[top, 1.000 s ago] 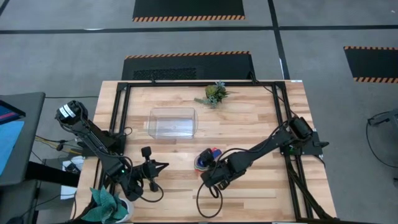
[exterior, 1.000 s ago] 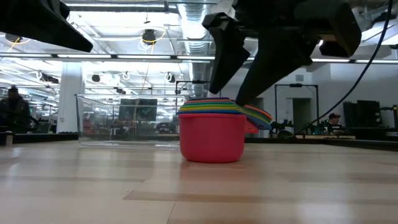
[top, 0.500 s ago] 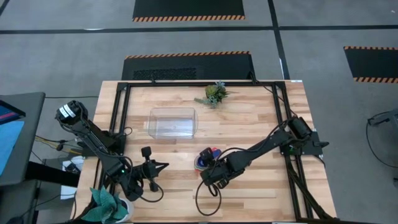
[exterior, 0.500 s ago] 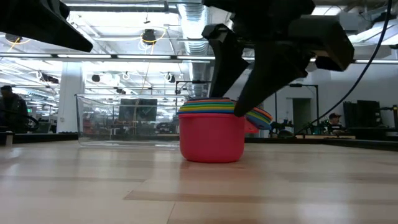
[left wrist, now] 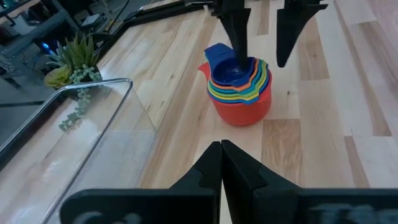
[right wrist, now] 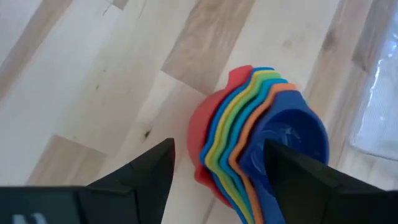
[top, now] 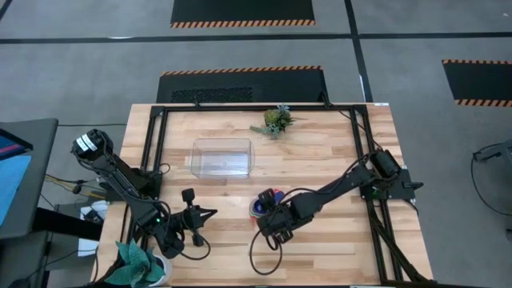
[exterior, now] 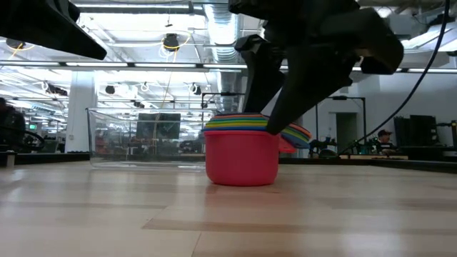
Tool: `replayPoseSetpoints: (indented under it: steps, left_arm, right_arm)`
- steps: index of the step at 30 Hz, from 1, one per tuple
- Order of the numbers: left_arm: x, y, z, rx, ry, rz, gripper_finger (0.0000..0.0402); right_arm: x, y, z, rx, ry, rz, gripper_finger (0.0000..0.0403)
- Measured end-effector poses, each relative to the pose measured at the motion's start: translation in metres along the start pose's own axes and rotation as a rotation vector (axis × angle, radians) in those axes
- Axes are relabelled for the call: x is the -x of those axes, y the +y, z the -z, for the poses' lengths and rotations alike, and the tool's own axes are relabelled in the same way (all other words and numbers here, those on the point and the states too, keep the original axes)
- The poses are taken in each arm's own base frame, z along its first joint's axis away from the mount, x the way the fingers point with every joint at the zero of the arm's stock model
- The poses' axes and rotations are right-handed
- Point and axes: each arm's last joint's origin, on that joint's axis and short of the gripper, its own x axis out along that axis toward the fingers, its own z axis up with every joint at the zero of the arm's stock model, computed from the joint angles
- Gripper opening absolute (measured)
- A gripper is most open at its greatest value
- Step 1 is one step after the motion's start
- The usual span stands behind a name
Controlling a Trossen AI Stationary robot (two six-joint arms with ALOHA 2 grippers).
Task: Nest measuring cups in basket
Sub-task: Put the stacked measuring cups into the transparent bin
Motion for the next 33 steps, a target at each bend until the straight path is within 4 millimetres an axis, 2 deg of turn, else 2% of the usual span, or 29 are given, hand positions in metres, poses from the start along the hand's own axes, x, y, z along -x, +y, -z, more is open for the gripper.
replayPoseSetpoints:
  steps: [4,7,11,25,33]
  left_arm:
    - [0.0,0.0,0.0,0.0,0.0,0.0,0.0]
    - [0.0,0.0,0.0,0.001,0.0,0.0,0.0]
    - [0.0,0.0,0.0,0.004,-0.002,0.002,0.0]
    - [0.0,-0.001,0.0,0.004,0.001,0.008,0.0]
    - [0.0,-0.001,0.0,0.01,0.002,0.009,0.0]
  right_arm:
    - [-0.001,-0.002,0.001,-0.007,0.003,0.002,0.0269]
    - [-0.015,0.0,0.002,-0.007,0.025,0.009,0.0269]
    - [-0.022,0.001,0.0,0.023,0.02,0.038,0.0269]
    - [-0.029,0.0,0.001,0.021,0.032,0.076,0.0269]
    - [-0.029,-0.001,0.002,-0.021,0.04,0.11,0.0233]
